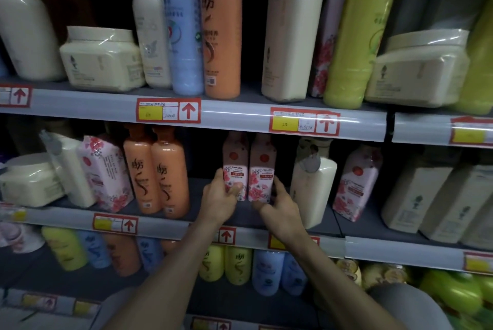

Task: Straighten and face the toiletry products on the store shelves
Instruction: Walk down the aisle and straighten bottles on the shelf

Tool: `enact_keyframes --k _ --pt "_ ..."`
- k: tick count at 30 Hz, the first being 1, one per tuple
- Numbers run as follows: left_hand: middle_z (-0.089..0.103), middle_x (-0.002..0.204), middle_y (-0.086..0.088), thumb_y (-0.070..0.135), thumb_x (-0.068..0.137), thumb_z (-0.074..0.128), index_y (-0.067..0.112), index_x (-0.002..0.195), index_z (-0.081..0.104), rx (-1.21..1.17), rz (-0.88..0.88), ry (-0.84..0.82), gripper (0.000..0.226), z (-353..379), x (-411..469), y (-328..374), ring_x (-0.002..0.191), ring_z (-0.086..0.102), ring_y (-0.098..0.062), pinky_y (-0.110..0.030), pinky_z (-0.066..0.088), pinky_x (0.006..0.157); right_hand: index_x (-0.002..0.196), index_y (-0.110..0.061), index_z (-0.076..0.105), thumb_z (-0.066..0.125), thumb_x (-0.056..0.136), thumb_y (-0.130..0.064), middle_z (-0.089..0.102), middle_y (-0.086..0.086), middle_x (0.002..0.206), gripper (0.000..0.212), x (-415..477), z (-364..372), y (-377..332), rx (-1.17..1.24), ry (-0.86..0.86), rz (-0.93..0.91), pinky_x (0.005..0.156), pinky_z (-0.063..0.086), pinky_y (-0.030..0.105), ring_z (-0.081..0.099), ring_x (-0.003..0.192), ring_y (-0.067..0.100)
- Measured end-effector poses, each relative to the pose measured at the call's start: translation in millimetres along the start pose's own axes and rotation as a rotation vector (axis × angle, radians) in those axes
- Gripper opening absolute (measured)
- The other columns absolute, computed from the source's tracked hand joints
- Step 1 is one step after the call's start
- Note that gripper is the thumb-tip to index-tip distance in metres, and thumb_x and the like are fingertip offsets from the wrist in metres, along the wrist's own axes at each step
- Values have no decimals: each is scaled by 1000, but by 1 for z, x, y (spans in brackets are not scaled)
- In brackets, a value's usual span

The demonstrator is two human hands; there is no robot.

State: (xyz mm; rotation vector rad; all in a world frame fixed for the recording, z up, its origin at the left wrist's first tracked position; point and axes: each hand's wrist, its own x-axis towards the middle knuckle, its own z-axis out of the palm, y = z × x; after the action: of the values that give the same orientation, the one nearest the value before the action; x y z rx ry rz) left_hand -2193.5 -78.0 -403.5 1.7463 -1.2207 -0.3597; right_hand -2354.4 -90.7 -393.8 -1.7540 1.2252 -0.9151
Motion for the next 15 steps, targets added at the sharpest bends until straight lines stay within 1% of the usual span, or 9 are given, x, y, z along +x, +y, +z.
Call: enact_keyframes --k 3,6,7,9,10,11,12,13,15 --pt "72 115 -6 21 96 67 12 125 57 9 -23 1 32 0 -1 3 111 65 -27 -19 37 77 146 -40 41 69 91 -26 63 -14 112 63 -6 -2 -5 -47 -58 -46 82 40 17 60 102 11" --pt "72 116 -4 21 96 66 13 127 57 9 -38 2 33 2 -6 6 111 66 -24 -16 37 77 138 -27 52 67 91 -19 66 -9 113 50 -19 -4 -4 -107 -68 -94 74 42 6 63 104 11" --pt "72 115 -4 23 95 67 14 126 57 16 -47 5 34 3 -7 5 111 66 -24 -17 38 78 134 -23 58 67 91 -20 67 -8 113 44 -24 -8 -3 -140 -54 -97 75 43 5 65 105 11" --pt "73 114 -5 28 93 71 13 124 59 24 -69 28 36 1 -11 3 110 68 -24 -24 49 85 121 -19 69 67 90 -26 72 -4 108 31 -32 -21 2 -223 20 -89 83 52 18 68 102 14" --pt "73 115 -8 29 91 73 11 124 60 20 -79 38 40 -1 -13 2 111 68 -26 -30 54 90 107 -20 75 66 90 -31 75 -3 100 22 -35 -31 7 -286 69 -72 82 56 27 71 95 16" --pt "73 117 -11 29 90 74 7 128 60 15 -88 53 46 -4 -14 1 113 68 -28 -36 56 94 93 -20 76 65 88 -38 75 -1 90 21 -37 -42 11 -348 120 -51 78 59 33 72 87 19" --pt "71 121 -15 28 89 75 2 133 58 19 -98 72 54 -8 -17 2 115 67 -30 -38 56 96 83 -20 74 63 87 -47 73 1 83 29 -39 -55 16 -440 170 -15 73 60 37 71 80 23" --pt "69 124 -16 27 89 76 -2 136 56 23 -105 91 58 -12 -19 3 116 67 -30 -36 54 96 78 -20 72 60 85 -57 71 1 78 40 -41 -67 20 -525 210 18 70 59 38 70 76 25" --pt "72 120 -12 24 89 76 -2 130 62 10 -101 111 50 -19 -26 8 110 68 -23 -25 49 91 77 -22 71 55 83 -73 69 0 75 55 -45 -90 25 -610 270 67 70 59 37 69 76 25"
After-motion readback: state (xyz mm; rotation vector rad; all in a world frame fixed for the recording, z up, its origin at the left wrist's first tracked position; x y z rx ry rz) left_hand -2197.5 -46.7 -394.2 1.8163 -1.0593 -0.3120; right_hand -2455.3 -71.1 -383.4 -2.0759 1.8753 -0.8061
